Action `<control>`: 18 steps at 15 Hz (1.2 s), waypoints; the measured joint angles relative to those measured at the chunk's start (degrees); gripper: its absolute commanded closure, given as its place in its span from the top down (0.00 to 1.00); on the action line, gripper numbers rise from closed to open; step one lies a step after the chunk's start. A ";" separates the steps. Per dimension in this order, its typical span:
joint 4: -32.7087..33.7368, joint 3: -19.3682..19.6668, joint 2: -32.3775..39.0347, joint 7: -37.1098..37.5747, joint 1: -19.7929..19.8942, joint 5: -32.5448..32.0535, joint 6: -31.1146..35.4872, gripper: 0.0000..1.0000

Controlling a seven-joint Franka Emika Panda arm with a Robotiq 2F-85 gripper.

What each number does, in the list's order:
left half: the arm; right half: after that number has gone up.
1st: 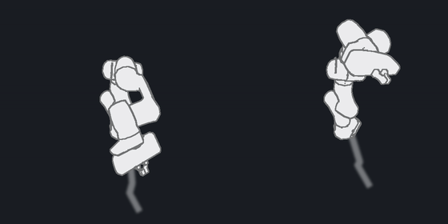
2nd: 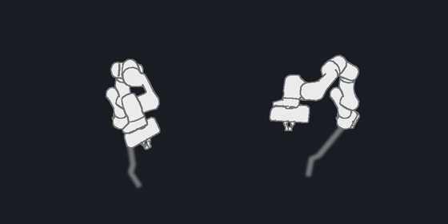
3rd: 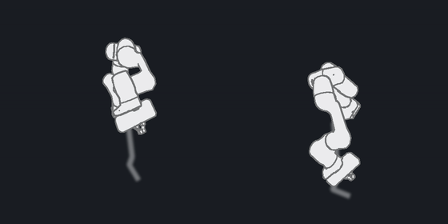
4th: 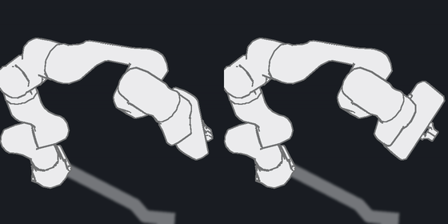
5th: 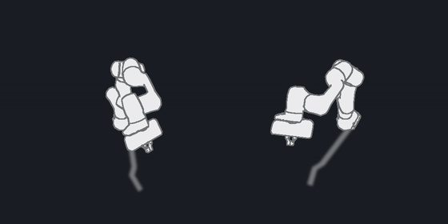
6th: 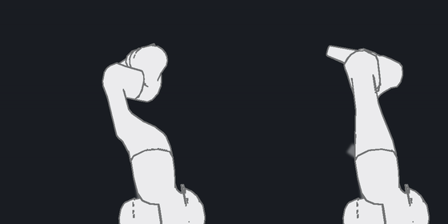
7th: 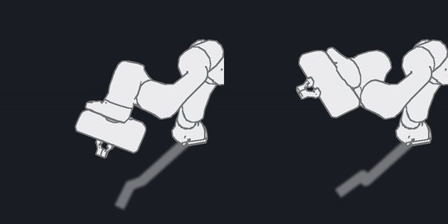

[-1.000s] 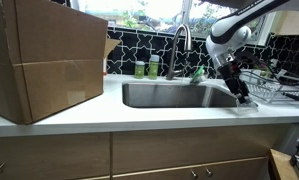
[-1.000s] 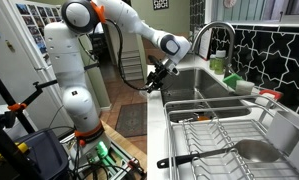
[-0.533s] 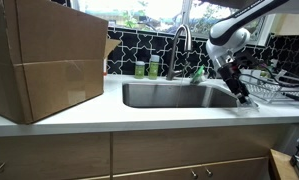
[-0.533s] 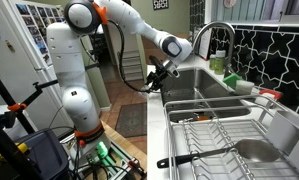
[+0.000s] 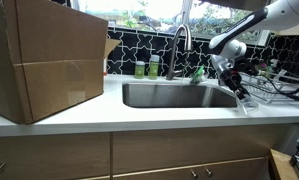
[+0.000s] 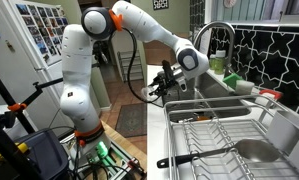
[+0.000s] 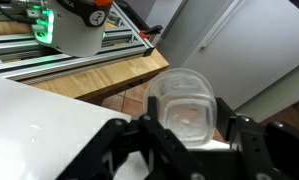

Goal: Place the clear container upright.

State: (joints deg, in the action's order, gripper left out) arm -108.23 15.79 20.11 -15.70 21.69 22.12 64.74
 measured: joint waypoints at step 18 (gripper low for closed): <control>18.78 -0.49 19.40 20.98 3.48 7.89 -16.92 0.32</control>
State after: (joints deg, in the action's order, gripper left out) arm -89.45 15.30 39.51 5.28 25.17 30.00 47.83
